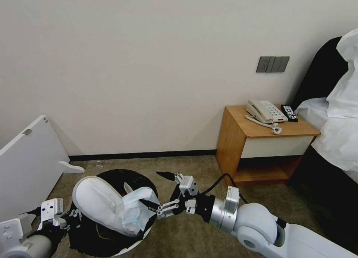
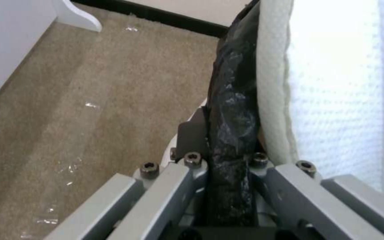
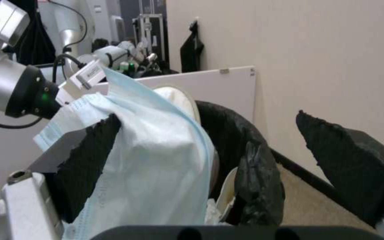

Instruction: Pick up the trash bin, then pick up the garbage from the floor and place it into the trash bin.

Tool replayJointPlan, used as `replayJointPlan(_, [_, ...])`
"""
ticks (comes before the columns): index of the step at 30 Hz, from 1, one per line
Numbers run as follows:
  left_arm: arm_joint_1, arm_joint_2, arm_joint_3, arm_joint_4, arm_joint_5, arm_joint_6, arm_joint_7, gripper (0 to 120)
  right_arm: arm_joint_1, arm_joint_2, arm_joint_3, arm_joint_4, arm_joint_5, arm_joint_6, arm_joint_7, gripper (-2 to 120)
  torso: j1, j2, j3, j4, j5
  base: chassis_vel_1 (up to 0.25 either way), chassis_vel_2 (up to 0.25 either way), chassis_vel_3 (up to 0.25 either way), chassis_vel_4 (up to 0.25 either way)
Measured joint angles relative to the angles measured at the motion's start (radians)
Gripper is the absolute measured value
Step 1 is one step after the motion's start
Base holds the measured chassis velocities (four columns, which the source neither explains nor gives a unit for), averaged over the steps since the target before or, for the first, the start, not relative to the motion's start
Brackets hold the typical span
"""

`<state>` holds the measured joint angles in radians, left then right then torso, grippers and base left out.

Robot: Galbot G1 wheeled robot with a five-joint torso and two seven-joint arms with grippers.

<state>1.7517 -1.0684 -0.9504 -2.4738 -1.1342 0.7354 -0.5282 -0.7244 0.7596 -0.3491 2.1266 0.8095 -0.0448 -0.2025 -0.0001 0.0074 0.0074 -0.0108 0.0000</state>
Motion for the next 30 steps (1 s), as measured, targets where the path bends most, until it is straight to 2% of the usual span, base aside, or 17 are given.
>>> replayJointPlan(24, [-0.001,0.007,0.018,-0.01,-0.021,0.0,0.0,3,0.089,0.113,-0.088,-0.108,0.015,-0.004,0.002,100,0.0,0.0,0.0,0.0,0.0,0.0,0.0,0.0,0.0])
replayJointPlan(30, [-0.005,0.009,0.009,-0.01,-0.038,0.0,-0.001,3,0.096,0.126,-0.112,-0.152,0.012,-0.005,0.003,100,0.0,0.0,0.0,-0.0001,-0.0001,0.0,0.0,0.0,0.0])
